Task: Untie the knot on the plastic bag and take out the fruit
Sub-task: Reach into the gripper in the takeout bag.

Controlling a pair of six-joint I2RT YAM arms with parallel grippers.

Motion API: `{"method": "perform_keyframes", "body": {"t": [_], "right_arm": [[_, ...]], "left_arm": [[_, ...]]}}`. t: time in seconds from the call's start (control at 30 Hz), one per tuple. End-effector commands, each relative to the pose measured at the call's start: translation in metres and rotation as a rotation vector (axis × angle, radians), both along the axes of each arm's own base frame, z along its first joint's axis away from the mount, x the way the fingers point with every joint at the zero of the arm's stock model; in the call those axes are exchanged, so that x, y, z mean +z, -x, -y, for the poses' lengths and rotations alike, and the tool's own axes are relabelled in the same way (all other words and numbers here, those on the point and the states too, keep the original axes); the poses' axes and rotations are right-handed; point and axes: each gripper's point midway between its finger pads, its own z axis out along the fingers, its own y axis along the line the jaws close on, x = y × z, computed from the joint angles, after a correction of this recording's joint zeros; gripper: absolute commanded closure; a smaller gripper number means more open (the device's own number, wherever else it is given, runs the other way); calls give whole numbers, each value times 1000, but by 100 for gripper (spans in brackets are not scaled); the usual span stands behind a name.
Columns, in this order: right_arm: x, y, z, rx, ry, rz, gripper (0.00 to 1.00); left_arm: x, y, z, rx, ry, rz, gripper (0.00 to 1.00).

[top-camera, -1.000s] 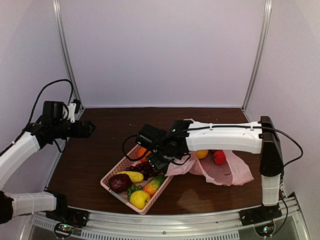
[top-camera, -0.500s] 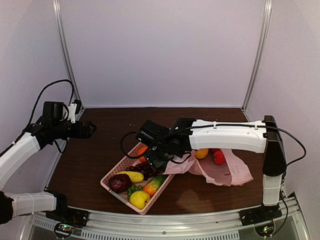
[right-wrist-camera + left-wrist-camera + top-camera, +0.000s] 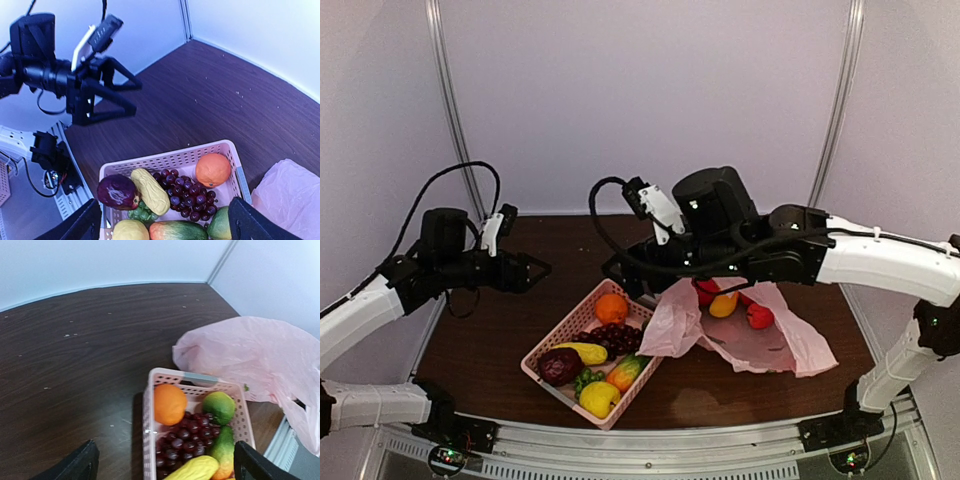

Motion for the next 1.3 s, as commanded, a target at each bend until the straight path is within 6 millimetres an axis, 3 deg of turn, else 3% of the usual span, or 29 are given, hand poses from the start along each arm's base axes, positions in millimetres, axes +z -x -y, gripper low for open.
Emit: {"method": "perform_keyframes", "body": {"t": [0.0, 0.2, 0.5, 0.63, 0.77, 1.0, 1.1, 1.27], "right_arm": [[29, 6, 14, -3, -120, 47, 11], [27, 12, 58, -66, -134, 65, 9], [12, 44, 108, -27, -185, 27, 10], [5, 50, 118, -23, -206, 9, 11], [3, 56, 122, -7, -226, 5, 11], [-2, 62, 126, 19, -215, 7, 11], [-2, 65, 127, 33, -223, 5, 13], [-9, 76, 123, 88, -213, -10, 15]], "left_arm": [[28, 22, 43, -76, 164, -14, 5], [44, 65, 102, -215, 320, -81, 4], [45, 122, 177, -401, 398, -166, 3], [30, 135, 200, -447, 381, -217, 3], [31, 149, 220, -505, 391, -237, 3], [14, 161, 239, -543, 377, -306, 3], [12, 166, 245, -565, 383, -323, 15], [7, 168, 254, -576, 376, -358, 59]]}}
